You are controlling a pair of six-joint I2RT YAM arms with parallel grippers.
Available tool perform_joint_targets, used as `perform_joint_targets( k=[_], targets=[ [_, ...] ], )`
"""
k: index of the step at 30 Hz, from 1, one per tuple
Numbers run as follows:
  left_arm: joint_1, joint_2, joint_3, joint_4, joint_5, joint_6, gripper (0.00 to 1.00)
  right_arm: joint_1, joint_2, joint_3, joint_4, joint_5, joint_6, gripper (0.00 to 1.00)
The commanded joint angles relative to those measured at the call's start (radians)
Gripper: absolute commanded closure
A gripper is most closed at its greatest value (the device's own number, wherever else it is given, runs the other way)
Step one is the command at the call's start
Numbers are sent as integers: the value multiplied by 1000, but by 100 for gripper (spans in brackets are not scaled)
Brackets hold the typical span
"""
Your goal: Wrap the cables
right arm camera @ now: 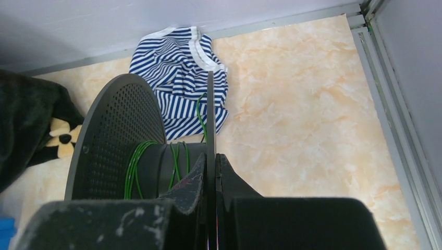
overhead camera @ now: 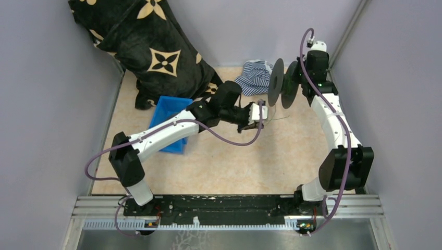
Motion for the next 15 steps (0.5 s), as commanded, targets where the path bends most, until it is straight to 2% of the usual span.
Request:
perform_joint_targets(
  k=[1,7,15],
  targets=[
    [-23,80,158,-91,122,-108,100,0,-28,-6,138,21,8,100],
    [-19,113,344,-118,130,-251,100,2,-52,-53,143,3,-4,100],
    [41,78,370,-47,73,-486,100,5,-110,-118,154,-51,-17,100]
  ],
)
